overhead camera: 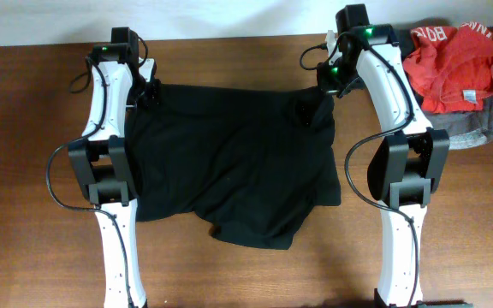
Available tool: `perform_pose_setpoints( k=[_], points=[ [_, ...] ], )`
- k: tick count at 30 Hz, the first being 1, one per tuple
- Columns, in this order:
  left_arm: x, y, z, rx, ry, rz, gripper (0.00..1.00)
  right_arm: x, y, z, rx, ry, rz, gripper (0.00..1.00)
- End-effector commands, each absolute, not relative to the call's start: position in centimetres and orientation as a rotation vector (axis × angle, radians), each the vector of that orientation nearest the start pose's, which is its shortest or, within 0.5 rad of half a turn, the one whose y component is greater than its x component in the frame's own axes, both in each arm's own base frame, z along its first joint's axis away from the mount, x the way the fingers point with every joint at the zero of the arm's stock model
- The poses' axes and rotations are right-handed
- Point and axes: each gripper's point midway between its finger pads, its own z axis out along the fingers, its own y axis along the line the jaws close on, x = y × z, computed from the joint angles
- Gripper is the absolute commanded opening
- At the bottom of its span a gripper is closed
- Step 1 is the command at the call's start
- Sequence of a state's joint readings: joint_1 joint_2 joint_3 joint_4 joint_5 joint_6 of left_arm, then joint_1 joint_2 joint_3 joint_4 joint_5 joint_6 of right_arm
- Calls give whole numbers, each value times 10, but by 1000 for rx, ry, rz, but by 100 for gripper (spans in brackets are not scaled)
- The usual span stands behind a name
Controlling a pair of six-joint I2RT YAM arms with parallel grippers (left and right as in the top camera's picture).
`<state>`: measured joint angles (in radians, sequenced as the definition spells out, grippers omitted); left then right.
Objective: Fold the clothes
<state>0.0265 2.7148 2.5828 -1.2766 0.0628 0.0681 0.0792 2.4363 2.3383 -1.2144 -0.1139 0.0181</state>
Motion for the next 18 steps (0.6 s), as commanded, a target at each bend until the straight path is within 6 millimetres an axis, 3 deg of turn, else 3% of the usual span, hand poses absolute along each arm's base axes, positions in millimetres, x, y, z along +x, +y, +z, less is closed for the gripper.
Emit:
perform_pose_setpoints(
  k=[1,4,12,18],
  points=[
    [549,2,-2,83,2996,-101,1,532,54,88,-102,2872,156,4],
    [552,2,16,83,2971,-98,1,531,54,88,-103,2874,155,4],
    [565,4,103,85,2810,-68,1,530,54,88,-102,2878,156,4],
    [561,5,137,85,2748,-52,1,530,54,88,-101,2879,156,4]
  ],
)
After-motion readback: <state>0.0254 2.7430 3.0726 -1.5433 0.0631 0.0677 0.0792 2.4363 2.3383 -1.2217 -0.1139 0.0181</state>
